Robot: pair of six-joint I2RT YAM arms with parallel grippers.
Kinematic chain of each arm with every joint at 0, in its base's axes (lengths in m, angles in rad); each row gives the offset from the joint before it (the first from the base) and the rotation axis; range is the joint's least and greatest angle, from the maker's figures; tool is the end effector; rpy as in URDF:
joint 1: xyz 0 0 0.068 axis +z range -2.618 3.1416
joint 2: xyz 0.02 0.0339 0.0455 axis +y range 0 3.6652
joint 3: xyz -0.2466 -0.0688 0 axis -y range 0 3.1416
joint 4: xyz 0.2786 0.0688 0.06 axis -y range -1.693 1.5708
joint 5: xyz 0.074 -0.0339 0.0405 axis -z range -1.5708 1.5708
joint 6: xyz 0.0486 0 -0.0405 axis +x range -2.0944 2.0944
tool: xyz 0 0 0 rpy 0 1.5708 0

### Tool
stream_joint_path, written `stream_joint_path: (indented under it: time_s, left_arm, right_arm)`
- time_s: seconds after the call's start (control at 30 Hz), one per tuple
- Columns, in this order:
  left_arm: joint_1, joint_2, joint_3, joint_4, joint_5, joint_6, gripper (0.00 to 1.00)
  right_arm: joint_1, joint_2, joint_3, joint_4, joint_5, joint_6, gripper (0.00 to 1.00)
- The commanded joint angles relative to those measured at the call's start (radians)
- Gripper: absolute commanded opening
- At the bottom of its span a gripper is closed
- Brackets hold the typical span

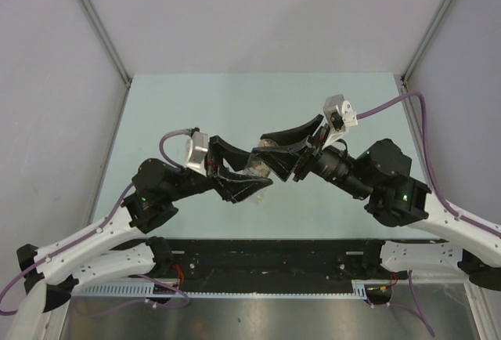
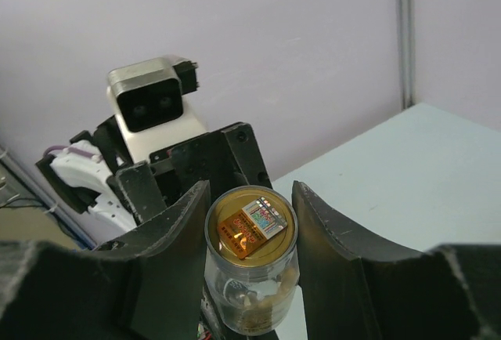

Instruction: Sort the pills into containers

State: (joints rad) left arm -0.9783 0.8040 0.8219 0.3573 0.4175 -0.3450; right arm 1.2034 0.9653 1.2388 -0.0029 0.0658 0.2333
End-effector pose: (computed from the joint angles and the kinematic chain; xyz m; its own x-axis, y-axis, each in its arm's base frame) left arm 0.1158 -0.2073 0.3995 -0.1351 -0.3529 -0.9259 0.9811 0.0831 -0.1748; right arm 0.0927 0.2319 0.4820 -0.1166 0.3392 -0.9334 -0.9061 0.3486 0.2399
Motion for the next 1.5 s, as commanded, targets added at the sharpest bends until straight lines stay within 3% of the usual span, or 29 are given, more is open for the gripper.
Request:
stream_joint_path:
  time_s: [0.0, 0.47, 0.63, 1.03, 1.13, 1.2, 1.37, 1.47]
  left_arm:
    - [0.012, -0.005, 0.016, 0.123, -0.164, 0.072, 0.00]
    - [0.010, 0.057, 0.054, 0.095, -0.296, 0.247, 0.00]
    - [0.010, 0.069, 0.065, 0.095, -0.332, 0.270, 0.00]
    - [0.010, 0.035, 0.046, 0.094, -0.391, 0.287, 0.00]
    - [0.010, 0.027, 0.042, 0.094, -0.391, 0.282, 0.00]
    - [0.010, 0.027, 0.040, 0.095, -0.388, 0.281, 0.00]
    - [0.010, 0.023, 0.037, 0.095, -0.382, 0.268, 0.00]
    - [0.010, 0.024, 0.036, 0.094, -0.382, 0.268, 0.00]
  right_arm:
    - [0.030, 0.076, 0.004, -0.195, 0.106, 0.035, 0.00]
    - [0.097, 0.266, 0.175, -0.405, 0.502, 0.037, 0.00]
    - [0.139, 0.343, 0.276, -0.494, 0.672, 0.044, 0.00]
    - [0.222, 0.438, 0.370, -0.566, 0.917, 0.136, 0.00]
    - [0.238, 0.458, 0.392, -0.580, 0.940, 0.133, 0.04]
    - [0.243, 0.455, 0.386, -0.557, 0.922, 0.121, 0.13]
    - [0.271, 0.420, 0.346, -0.462, 0.833, 0.021, 0.44]
    - [0.291, 0.414, 0.344, -0.440, 0.830, -0.012, 0.53]
